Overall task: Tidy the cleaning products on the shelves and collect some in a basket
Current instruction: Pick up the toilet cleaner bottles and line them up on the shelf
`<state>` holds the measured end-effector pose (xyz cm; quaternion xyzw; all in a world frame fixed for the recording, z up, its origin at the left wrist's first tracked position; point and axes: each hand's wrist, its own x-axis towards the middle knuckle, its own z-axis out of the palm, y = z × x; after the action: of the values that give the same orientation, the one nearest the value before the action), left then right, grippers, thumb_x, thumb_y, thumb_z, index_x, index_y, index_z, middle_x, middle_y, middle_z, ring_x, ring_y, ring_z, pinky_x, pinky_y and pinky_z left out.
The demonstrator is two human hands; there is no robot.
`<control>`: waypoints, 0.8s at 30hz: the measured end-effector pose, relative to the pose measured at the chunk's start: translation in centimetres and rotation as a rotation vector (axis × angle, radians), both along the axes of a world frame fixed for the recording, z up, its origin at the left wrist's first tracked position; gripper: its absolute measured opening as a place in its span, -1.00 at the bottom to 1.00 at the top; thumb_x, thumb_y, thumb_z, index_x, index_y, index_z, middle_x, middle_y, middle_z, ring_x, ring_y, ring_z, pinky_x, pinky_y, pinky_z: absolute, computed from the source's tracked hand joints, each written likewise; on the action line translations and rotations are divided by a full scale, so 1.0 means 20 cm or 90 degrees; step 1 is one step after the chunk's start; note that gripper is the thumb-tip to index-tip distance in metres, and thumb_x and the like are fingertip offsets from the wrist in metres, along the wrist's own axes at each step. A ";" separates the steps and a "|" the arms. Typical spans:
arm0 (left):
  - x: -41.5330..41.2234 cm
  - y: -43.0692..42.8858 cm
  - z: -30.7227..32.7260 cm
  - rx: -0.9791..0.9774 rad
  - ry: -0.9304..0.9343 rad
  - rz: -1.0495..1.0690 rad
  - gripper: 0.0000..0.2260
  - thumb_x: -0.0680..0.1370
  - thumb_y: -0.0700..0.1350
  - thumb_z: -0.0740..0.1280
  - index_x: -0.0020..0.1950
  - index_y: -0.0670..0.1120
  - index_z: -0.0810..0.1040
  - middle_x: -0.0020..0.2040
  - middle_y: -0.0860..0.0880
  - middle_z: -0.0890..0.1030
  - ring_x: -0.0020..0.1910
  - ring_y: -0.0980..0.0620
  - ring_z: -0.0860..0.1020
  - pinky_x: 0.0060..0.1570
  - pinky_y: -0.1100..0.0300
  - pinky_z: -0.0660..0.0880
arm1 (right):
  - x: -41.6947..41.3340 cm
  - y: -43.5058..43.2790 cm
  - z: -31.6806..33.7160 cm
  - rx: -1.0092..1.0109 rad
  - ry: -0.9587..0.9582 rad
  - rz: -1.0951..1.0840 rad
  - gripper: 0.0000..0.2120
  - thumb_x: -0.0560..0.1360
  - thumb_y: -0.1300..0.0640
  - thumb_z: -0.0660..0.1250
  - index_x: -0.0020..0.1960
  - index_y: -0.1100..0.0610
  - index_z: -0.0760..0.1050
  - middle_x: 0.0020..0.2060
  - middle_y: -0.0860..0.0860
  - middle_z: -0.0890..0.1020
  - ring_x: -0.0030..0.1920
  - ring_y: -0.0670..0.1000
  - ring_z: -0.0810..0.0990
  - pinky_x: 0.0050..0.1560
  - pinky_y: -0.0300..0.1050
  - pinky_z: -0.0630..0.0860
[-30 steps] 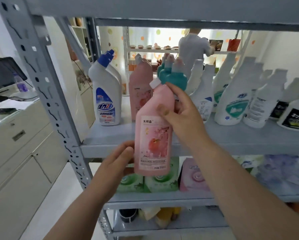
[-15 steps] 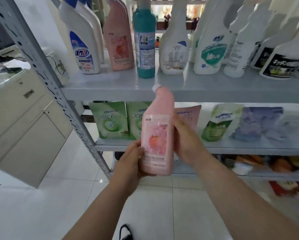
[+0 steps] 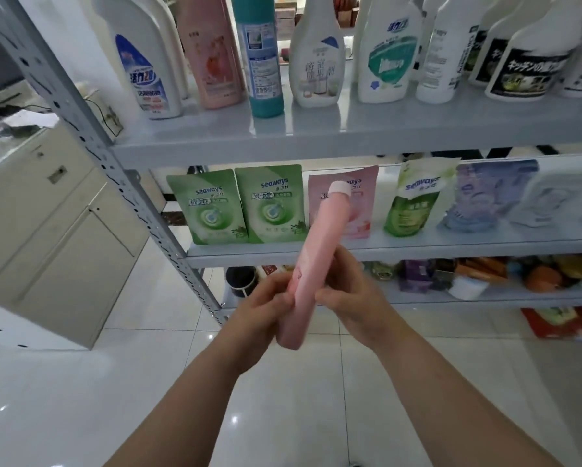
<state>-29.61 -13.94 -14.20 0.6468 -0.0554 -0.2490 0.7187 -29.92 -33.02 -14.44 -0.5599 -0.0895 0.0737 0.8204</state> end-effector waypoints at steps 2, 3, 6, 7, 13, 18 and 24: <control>0.01 0.07 0.00 0.016 -0.034 -0.053 -0.32 0.36 0.03 0.49 0.48 -0.02 0.46 0.31 -0.08 0.60 0.25 -0.01 0.59 0.10 0.11 0.58 | -0.02 0.03 0.02 -0.038 -0.011 -0.006 -0.28 0.30 0.18 0.50 0.43 0.00 0.39 0.12 0.03 0.61 0.16 0.01 0.61 0.15 -0.04 0.58; 0.02 0.10 0.00 0.028 -0.053 -0.075 -0.31 0.37 -0.03 0.52 0.49 0.03 0.45 0.34 -0.07 0.57 0.29 -0.01 0.58 0.11 0.10 0.59 | -0.03 0.06 0.03 -0.057 -0.009 -0.015 -0.25 0.30 0.20 0.53 0.44 -0.01 0.38 0.12 -0.01 0.63 0.16 0.00 0.62 0.15 -0.05 0.58; 0.02 0.19 0.00 0.097 -0.144 -0.047 -0.45 0.36 0.03 0.54 0.34 0.25 0.55 0.30 0.08 0.50 0.27 0.04 0.55 -0.04 0.21 0.62 | -0.04 0.19 0.05 -0.155 0.013 -0.076 -0.20 0.28 0.21 0.64 0.43 -0.08 0.41 0.14 -0.06 0.65 0.19 -0.03 0.66 0.18 -0.02 0.63; 0.02 0.22 0.00 0.125 -0.169 -0.014 -0.53 0.36 0.11 0.53 0.26 0.30 0.59 0.26 0.10 0.51 0.26 0.04 0.55 -0.08 0.22 0.62 | -0.04 0.23 0.06 -0.181 0.018 -0.098 -0.24 0.28 0.21 0.66 0.39 -0.09 0.44 0.10 -0.11 0.67 0.17 -0.07 0.67 0.15 -0.08 0.64; 0.01 0.45 -0.02 -0.021 -0.017 0.092 -0.62 0.46 0.13 0.48 0.24 0.09 0.59 0.18 -0.09 0.70 0.15 -0.20 0.68 0.11 -0.44 0.56 | -0.03 0.52 0.10 -0.212 0.023 -0.191 -0.67 0.48 0.12 0.57 0.11 -0.24 0.61 0.01 -0.20 0.74 0.02 -0.20 0.71 -0.06 -0.31 0.62; 0.01 0.61 0.00 -0.062 0.089 0.148 -0.64 0.64 0.16 0.20 0.30 0.01 0.57 0.16 -0.16 0.71 0.11 -0.26 0.68 0.02 -0.39 0.60 | -0.02 0.78 0.11 -0.126 0.064 -0.180 -0.76 0.51 -0.07 0.41 0.14 -0.31 0.67 0.18 -0.09 0.72 0.23 0.02 0.68 0.21 0.00 0.64; -0.03 0.74 0.04 -0.276 0.438 0.127 -0.80 0.58 0.10 0.33 0.11 0.02 0.58 -0.21 -0.05 0.62 -0.38 -0.04 0.60 -0.64 0.35 0.30 | -0.03 1.03 0.08 -0.118 0.079 -0.147 -0.62 0.56 -0.14 0.33 0.37 -0.30 0.55 0.28 -0.11 0.66 0.30 -0.05 0.61 0.19 -0.14 0.58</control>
<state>-30.12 0.93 -13.36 0.3618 0.1994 -0.3621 0.8356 -30.51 -12.37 -12.81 -0.6339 0.0333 0.0214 0.7724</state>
